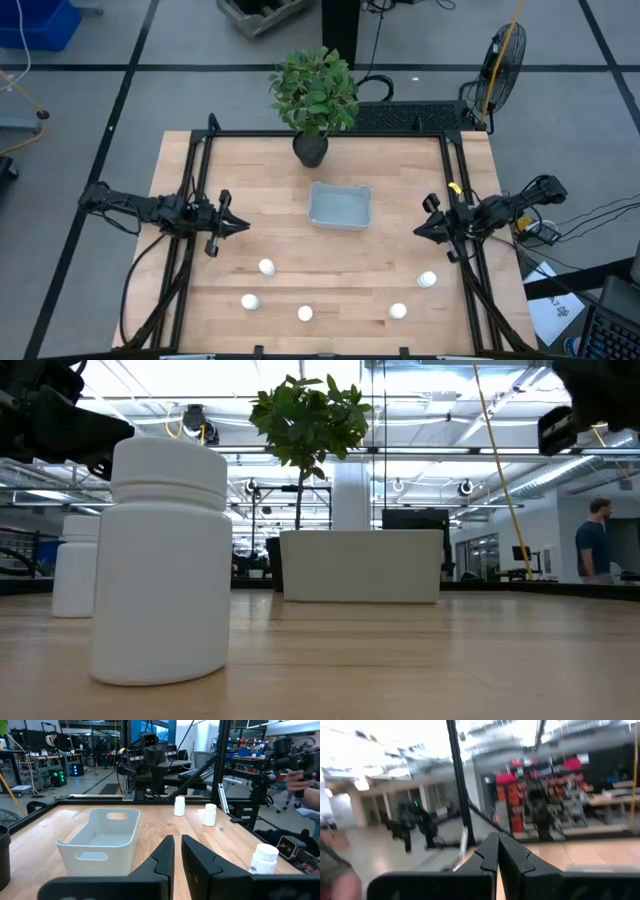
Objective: Pick and place pill bottles into a basket
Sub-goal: Put the white medicine bottle into the gray bin
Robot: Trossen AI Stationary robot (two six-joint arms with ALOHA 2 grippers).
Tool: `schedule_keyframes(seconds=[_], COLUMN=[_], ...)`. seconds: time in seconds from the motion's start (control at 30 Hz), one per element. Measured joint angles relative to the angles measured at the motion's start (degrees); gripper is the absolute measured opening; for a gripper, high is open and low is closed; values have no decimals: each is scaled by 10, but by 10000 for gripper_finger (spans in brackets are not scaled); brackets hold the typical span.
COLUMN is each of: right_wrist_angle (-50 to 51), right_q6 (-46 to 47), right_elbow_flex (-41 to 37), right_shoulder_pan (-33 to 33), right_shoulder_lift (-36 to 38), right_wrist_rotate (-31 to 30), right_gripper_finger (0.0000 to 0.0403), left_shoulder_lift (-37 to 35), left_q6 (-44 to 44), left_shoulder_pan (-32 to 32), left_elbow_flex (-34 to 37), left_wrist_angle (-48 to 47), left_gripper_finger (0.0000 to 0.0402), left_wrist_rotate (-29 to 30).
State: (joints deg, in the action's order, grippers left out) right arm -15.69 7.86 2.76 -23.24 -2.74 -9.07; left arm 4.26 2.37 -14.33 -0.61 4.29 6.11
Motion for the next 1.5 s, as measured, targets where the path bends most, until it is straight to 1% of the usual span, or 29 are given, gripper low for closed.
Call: schedule_keyframes(seconds=[0.07,0.1,0.17,0.2,0.23,0.27,0.33,0.4,0.5,0.6,0.67,0.7,0.73,0.8,0.87,0.93,1.0,1.07,1.2,1.5], right_wrist_angle=[7,8,-3,-21,-42,-44,-3,24,63,111,145,182,242,390,550,678,749,763,744,805], right_q6=[25,49,58,59,60,57,51,67,110,124,133,142,156,191,256,331,389,422,478,603], right_elbow_flex=[0,0,0,0,5,12,34,71,136,203,264,297,331,404,481,541,573,588,590,590], right_shoulder_pan=[0,0,-7,-17,-28,-41,-64,-85,-113,-149,-169,-179,-186,-198,-204,-210,-220,-233,-249,-288], right_shoulder_lift=[-17,-26,-52,-68,-86,-108,-164,-218,-308,-400,-456,-482,-508,-560,-607,-651,-692,-718,-745,-746], right_wrist_rotate=[-21,-16,46,61,57,38,0,-27,-32,-36,-51,-62,-74,-104,-130,-129,-101,-80,-42,-42], right_gripper_finger=[0,0,1,2,4,6,12,25,54,91,117,129,141,163,181,197,211,224,241,244], left_shoulder_lift=[0,0,0,0,0,0,0,0,0,0,0,0,0,0,0,0,0,0,0,0], left_q6=[0,0,0,0,0,0,0,0,0,0,0,0,0,0,0,0,0,0,0,0], left_shoulder_pan=[0,0,0,0,0,0,0,0,0,0,0,0,0,0,0,0,0,0,0,0], left_elbow_flex=[0,0,0,0,0,0,0,0,0,0,0,0,0,0,0,0,0,0,0,0], left_wrist_angle=[0,0,0,0,0,0,1,1,1,2,2,2,2,2,2,2,2,2,2,2], left_gripper_finger=[37,37,37,37,37,37,37,37,37,37,37,37,37,37,37,37,37,37,37,37], left_wrist_rotate=[0,0,0,0,0,0,0,0,0,0,0,0,0,0,0,0,0,0,0,0])
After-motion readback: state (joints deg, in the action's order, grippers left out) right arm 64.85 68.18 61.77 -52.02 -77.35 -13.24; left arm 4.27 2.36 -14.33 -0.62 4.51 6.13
